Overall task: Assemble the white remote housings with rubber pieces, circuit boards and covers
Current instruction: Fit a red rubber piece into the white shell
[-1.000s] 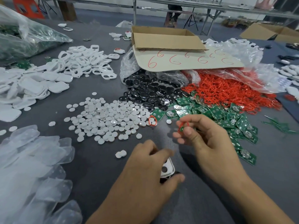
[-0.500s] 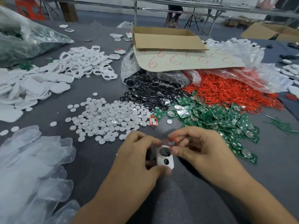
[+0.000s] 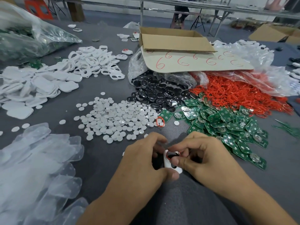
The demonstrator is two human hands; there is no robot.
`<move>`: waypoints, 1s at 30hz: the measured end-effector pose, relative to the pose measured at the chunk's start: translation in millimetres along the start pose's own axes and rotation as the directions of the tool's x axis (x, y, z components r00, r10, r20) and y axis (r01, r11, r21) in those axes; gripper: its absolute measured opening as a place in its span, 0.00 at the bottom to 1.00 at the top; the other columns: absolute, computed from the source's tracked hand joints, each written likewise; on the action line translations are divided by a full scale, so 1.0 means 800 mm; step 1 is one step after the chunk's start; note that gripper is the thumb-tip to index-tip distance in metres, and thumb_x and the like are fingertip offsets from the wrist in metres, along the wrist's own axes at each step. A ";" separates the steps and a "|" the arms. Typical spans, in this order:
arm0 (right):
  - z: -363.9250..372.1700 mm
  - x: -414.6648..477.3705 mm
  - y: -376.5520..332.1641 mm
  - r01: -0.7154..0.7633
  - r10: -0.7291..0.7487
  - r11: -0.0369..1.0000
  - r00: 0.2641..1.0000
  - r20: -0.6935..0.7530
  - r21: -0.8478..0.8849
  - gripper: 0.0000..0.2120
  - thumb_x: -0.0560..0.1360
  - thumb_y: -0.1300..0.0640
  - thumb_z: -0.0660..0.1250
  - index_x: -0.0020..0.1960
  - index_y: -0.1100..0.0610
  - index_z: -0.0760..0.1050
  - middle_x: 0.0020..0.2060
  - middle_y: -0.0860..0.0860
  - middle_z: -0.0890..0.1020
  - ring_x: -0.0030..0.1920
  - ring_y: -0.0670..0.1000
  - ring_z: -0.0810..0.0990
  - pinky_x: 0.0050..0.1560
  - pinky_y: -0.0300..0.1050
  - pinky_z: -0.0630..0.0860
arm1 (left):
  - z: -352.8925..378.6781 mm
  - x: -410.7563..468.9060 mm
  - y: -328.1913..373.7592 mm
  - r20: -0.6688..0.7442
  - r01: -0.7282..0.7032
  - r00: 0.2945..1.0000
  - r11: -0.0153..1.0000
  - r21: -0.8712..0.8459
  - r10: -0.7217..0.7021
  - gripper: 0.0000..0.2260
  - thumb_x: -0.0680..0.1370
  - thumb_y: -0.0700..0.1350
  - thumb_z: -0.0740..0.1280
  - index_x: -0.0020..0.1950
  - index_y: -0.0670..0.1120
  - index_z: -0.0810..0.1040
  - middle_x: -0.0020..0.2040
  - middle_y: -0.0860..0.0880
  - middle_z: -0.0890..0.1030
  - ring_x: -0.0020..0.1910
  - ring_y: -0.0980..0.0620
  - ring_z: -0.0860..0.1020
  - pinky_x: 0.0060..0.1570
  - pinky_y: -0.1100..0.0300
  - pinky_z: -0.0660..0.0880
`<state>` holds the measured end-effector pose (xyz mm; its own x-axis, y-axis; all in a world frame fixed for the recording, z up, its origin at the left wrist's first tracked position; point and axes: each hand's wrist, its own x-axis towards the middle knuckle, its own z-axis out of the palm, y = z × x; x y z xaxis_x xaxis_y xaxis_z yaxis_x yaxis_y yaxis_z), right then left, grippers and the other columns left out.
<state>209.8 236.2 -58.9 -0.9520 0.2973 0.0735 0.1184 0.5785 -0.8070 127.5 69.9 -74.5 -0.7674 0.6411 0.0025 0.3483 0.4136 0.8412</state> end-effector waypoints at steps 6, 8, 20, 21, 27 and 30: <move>-0.002 0.010 -0.002 -0.118 0.117 0.993 0.992 0.040 0.030 0.12 0.65 0.60 0.82 0.39 0.43 0.86 0.35 0.42 0.83 0.36 0.45 0.82 0.41 0.46 0.80 | 0.002 0.002 0.001 -0.004 0.004 1.000 0.999 -0.054 -0.004 0.27 0.59 0.45 0.84 0.53 0.60 0.77 0.49 0.68 0.79 0.45 0.66 0.77 0.43 0.75 0.70; -0.011 0.021 -0.006 -0.181 0.172 0.983 0.972 0.161 0.043 0.11 0.65 0.60 0.82 0.38 0.45 0.87 0.35 0.43 0.86 0.37 0.45 0.84 0.44 0.45 0.81 | 0.002 0.001 0.001 -0.004 0.008 1.000 0.997 -0.072 -0.008 0.26 0.59 0.44 0.84 0.51 0.59 0.78 0.48 0.68 0.79 0.44 0.66 0.78 0.42 0.75 0.71; -0.022 0.106 -0.054 -0.275 0.548 0.818 0.636 0.542 -0.505 0.10 0.63 0.56 0.83 0.38 0.52 0.83 0.32 0.47 0.84 0.29 0.43 0.75 0.26 0.34 0.64 | 0.001 0.004 0.005 0.019 0.019 1.000 0.992 -0.126 -0.017 0.21 0.58 0.40 0.84 0.44 0.54 0.79 0.40 0.63 0.83 0.36 0.64 0.80 0.38 0.73 0.73; -0.019 0.111 -0.058 -0.259 0.580 0.792 0.600 0.551 -0.552 0.10 0.64 0.55 0.82 0.39 0.51 0.81 0.35 0.49 0.84 0.33 0.46 0.74 0.27 0.36 0.63 | 0.001 0.004 0.006 0.021 0.020 1.000 0.993 -0.120 -0.018 0.21 0.58 0.40 0.84 0.44 0.54 0.79 0.40 0.63 0.83 0.35 0.64 0.80 0.38 0.72 0.73; -0.008 0.120 -0.065 -0.175 0.613 0.734 0.586 0.530 -0.656 0.16 0.66 0.49 0.81 0.48 0.57 0.83 0.34 0.49 0.79 0.41 0.50 0.72 0.34 0.38 0.68 | 0.002 0.004 0.012 0.054 0.012 0.999 1.000 -0.025 -0.011 0.20 0.62 0.43 0.83 0.47 0.55 0.78 0.42 0.58 0.83 0.40 0.61 0.80 0.41 0.68 0.75; -0.010 0.118 -0.064 -0.241 0.591 0.775 0.604 0.535 -0.584 0.11 0.64 0.53 0.83 0.40 0.53 0.82 0.33 0.49 0.81 0.38 0.47 0.77 0.37 0.34 0.74 | 0.003 0.002 0.020 0.069 -0.019 0.998 0.995 0.094 0.013 0.16 0.65 0.47 0.81 0.46 0.51 0.78 0.45 0.54 0.80 0.45 0.57 0.78 0.48 0.59 0.74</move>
<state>115.9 241.1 -6.0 -0.6556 0.1152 -0.7463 0.4864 0.8204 -0.3007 133.1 78.7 -62.5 -0.7237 0.6897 -0.0242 0.4122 0.4600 0.7865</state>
